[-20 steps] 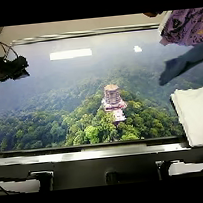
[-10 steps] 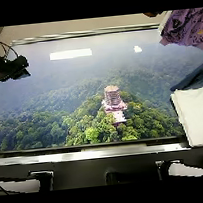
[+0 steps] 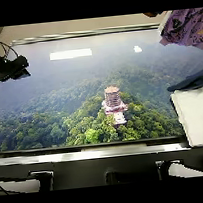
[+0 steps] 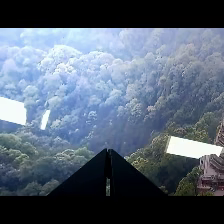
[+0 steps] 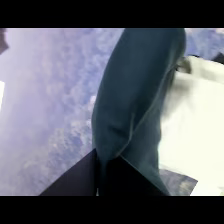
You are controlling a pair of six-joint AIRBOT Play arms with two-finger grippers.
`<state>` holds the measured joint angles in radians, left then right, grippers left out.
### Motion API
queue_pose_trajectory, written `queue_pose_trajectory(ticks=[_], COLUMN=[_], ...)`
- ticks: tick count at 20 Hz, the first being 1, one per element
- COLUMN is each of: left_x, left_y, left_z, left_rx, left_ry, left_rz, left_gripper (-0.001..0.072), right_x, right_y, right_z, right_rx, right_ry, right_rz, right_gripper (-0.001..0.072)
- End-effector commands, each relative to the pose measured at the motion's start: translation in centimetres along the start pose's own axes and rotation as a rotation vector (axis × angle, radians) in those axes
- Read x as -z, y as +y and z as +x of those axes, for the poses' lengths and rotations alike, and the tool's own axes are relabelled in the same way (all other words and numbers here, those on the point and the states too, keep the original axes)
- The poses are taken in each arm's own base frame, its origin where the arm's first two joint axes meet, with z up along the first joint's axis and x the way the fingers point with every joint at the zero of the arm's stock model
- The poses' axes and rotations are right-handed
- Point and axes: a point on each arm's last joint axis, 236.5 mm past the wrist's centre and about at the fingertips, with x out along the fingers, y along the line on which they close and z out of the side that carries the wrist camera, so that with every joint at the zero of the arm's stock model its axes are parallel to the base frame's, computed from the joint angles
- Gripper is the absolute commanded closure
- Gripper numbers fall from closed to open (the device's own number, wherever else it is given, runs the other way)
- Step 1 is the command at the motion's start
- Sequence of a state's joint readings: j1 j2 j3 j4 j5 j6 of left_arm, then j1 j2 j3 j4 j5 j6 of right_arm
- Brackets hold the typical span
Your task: Fold the clothes and pants, and hang the long-sleeved shirts on hangers.
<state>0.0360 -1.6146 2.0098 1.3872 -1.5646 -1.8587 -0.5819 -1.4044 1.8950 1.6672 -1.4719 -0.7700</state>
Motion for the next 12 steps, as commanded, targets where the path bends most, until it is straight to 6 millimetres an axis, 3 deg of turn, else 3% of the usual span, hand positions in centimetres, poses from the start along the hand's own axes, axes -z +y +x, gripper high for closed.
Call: queue_pose_trajectory(ticks=[1,7,12], left_x=[0.0,0.6,1.2], left_y=[0.0,0.2,0.4], left_z=[0.0,0.1,0.1], left_rx=[-0.001,-0.009,-0.016], left_ry=[0.001,0.026,0.051], left_rz=[0.000,0.000,0.000], left_gripper=[0.0692,0.0692,0.0692], right_x=[1.5,2.2,7.3], right_y=[-3.3,-11.2,-17.4], right_z=[-0.4,-0.7,1.6], right_rx=[0.135,0.386,0.455], right_ry=[0.065,0.057,0.101], right_rz=[-0.084,-0.225,-0.186], right_gripper=[0.0688,0.0686,0.0686])
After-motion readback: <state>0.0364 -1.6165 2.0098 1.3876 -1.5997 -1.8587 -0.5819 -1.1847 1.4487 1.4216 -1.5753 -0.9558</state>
